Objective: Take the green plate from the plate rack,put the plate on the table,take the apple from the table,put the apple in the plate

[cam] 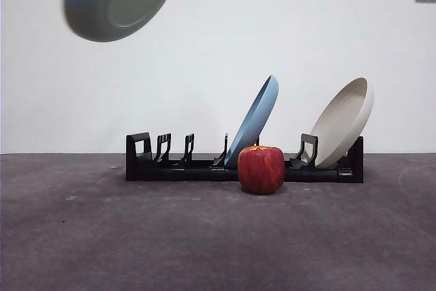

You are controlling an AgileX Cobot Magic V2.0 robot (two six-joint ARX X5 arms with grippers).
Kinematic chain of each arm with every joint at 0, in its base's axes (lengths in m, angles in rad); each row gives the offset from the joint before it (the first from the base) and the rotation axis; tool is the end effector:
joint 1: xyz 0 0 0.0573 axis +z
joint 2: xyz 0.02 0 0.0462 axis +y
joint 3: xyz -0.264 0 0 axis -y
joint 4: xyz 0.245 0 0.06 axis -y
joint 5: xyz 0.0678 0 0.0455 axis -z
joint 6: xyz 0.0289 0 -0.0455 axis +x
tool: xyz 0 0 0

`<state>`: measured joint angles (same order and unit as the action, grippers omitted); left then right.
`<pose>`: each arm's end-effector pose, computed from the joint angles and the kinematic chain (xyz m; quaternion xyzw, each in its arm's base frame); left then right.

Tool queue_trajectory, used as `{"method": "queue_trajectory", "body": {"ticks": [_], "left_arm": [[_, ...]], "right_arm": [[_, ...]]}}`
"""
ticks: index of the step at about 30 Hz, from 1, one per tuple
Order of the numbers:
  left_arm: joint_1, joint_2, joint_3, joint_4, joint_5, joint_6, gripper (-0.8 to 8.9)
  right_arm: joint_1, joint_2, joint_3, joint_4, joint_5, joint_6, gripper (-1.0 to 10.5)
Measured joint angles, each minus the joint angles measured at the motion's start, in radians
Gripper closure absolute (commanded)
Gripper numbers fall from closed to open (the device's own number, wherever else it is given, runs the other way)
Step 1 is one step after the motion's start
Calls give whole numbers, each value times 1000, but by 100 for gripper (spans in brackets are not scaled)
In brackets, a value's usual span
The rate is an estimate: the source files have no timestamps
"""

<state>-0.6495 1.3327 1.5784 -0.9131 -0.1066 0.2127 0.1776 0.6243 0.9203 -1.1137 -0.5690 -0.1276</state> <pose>0.2062 -0.1527 0.4181 0.2168 0.2758 -0.2842 0.8923 0.0816 0.0305 0.3194 0.0227 0.3678 0.3588 0.8576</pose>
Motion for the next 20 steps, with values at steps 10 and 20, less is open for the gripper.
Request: {"method": "queue_trajectory", "body": {"ticks": [10,20], "left_arm": [[-340,8,-114,-117,-330,5,819],[-485,59,-436,84,-447,-3,819]], "right_arm": [[0,0,0,0,0,0,257],[0,0,0,0,0,0,257]]}}
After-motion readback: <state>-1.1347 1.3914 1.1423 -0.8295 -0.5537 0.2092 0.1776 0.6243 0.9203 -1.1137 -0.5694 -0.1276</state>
